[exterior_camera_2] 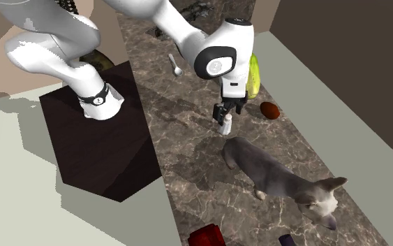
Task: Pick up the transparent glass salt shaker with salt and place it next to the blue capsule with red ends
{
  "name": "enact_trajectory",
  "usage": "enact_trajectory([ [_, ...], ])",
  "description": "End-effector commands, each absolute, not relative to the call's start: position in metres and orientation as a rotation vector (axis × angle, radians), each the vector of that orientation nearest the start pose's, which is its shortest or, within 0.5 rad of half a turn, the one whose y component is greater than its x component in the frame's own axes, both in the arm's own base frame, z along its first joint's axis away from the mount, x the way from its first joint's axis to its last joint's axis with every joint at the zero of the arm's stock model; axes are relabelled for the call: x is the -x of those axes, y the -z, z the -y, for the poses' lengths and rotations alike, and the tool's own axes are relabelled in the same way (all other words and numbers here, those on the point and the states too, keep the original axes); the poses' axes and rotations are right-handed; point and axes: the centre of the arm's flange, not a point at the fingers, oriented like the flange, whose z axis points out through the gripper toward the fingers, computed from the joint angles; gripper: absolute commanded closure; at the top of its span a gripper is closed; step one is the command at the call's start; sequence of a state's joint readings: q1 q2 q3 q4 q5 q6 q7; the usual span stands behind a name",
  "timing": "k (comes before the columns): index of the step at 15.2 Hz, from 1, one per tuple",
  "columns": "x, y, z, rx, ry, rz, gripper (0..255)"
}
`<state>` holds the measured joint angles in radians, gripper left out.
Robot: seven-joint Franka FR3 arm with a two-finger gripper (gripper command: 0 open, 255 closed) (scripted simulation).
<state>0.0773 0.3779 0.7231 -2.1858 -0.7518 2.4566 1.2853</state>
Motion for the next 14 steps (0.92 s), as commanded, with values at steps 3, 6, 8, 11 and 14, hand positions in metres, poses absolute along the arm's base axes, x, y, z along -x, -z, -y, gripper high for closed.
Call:
enact_trajectory([
  [3, -0.3895, -0.2458, -0.3997, 3.192, 0.357, 0.099, 0],
  [6, -0.3895, -0.2458, -0.3997, 3.192, 0.357, 0.099, 0],
  [8, -0.3895, -0.2459, -0.3997, 3.192, 0.357, 0.099, 0],
  [11, -0.3895, -0.2459, -0.3997, 3.192, 0.357, 0.099, 255],
  [14, -0.3896, -0.246, -0.3997, 3.192, 0.357, 0.099, 255],
])
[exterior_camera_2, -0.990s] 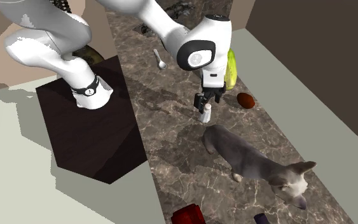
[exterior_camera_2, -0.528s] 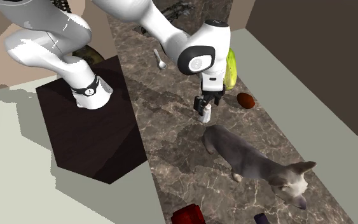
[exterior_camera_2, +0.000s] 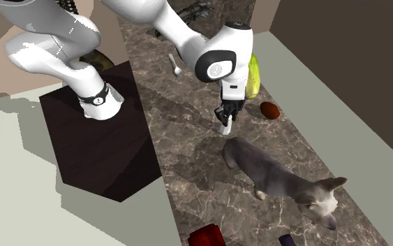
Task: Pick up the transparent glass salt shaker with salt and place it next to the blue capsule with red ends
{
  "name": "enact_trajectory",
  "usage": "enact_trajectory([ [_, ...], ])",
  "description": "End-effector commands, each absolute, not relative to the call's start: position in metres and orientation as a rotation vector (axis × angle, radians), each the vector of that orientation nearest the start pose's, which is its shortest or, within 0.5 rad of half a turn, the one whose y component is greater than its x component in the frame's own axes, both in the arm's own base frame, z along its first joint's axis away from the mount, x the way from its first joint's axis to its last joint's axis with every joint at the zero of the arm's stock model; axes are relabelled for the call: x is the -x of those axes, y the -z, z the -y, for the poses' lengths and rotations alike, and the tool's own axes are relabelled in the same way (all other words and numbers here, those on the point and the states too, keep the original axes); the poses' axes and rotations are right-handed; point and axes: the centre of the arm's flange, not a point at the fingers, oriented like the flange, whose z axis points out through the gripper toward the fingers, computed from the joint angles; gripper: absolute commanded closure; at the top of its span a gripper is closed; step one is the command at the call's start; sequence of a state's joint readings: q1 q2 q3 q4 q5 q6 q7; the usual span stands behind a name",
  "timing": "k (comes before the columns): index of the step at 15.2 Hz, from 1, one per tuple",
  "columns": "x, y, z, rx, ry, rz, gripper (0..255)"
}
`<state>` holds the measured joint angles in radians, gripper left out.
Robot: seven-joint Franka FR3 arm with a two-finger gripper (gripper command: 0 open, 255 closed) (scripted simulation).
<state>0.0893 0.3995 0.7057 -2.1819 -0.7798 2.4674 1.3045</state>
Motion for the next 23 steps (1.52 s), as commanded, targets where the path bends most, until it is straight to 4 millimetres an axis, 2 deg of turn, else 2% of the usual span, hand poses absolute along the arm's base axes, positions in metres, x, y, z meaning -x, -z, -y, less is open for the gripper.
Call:
enact_trajectory([
  [1, -0.39, -0.246, -0.4, 3.192, 0.357, 0.099, 255],
  [5, -0.39, -0.246, -0.4, 3.192, 0.357, 0.099, 255],
  [23, -0.39, -0.341, -0.4, 3.192, 0.357, 0.099, 255],
])
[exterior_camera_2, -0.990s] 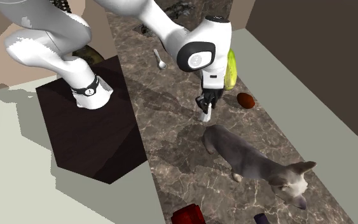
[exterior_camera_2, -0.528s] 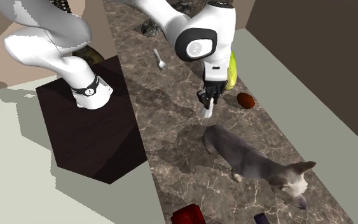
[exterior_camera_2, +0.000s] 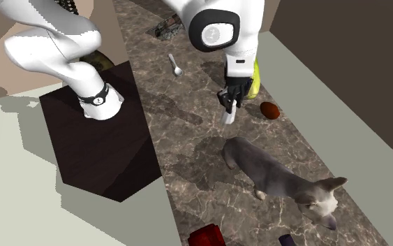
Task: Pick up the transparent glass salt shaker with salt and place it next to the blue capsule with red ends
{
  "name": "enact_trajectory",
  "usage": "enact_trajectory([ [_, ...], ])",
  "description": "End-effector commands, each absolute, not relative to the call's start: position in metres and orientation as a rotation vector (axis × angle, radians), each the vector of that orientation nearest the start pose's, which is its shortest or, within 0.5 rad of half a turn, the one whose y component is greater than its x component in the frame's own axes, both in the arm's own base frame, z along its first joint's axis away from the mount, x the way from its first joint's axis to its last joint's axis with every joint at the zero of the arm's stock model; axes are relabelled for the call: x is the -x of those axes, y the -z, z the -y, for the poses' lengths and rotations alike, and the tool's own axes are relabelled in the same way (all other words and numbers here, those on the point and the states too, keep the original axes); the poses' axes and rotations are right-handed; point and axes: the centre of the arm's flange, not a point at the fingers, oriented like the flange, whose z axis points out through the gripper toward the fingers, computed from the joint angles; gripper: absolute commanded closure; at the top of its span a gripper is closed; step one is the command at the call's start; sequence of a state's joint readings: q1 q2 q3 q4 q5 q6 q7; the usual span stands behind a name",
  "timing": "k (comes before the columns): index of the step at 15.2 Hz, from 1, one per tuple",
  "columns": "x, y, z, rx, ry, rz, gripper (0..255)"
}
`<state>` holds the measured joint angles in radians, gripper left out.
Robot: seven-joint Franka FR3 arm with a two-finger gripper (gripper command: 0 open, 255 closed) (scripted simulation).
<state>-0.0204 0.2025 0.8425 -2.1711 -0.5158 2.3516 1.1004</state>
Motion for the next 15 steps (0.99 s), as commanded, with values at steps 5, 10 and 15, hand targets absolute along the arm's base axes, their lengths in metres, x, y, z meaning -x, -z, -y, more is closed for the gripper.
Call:
enact_trajectory([
  [5, -0.39, -0.367, -0.4, 3.192, 0.357, 0.099, 255],
  [10, -0.39, -0.394, -0.4, 3.192, 0.357, 0.099, 255],
  [15, -0.39, -0.42, -0.4, 3.192, 0.357, 0.099, 255],
])
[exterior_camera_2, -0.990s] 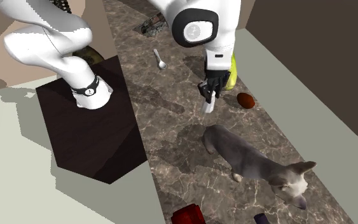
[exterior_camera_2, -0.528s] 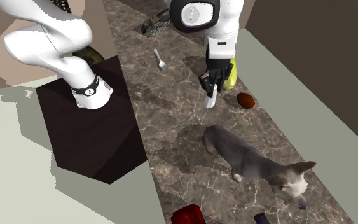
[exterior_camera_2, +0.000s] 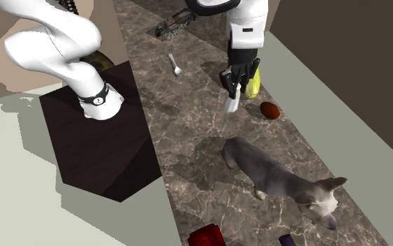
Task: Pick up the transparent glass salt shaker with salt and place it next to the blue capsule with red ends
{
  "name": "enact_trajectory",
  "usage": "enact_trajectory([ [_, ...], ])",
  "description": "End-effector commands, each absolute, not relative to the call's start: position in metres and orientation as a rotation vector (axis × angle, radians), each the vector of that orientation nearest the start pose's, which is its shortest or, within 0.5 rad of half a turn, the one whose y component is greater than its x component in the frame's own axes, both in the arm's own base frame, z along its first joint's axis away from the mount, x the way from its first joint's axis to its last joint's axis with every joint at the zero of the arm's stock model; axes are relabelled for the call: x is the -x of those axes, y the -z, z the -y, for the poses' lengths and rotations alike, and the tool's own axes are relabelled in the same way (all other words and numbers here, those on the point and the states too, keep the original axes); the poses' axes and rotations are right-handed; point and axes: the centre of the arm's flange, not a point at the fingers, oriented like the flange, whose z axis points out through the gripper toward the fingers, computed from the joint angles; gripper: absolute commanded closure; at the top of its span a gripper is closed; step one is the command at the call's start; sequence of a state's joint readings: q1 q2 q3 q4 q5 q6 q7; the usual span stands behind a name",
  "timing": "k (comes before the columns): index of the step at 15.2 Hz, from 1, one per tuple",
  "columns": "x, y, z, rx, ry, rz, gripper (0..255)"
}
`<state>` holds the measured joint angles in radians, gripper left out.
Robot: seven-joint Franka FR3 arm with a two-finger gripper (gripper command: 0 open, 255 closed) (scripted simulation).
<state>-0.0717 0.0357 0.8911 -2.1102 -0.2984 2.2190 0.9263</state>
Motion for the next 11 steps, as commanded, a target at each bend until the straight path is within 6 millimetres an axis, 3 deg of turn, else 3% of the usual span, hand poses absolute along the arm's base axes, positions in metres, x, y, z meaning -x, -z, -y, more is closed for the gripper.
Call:
enact_trajectory([
  [1, -0.39, -0.425, -0.4, 3.192, 0.357, 0.099, 255],
  [2, -0.39, -0.426, -0.4, 3.192, 0.357, 0.099, 255],
  [11, -0.451, -0.427, -0.298, 3.192, 0.357, 0.099, 255],
])
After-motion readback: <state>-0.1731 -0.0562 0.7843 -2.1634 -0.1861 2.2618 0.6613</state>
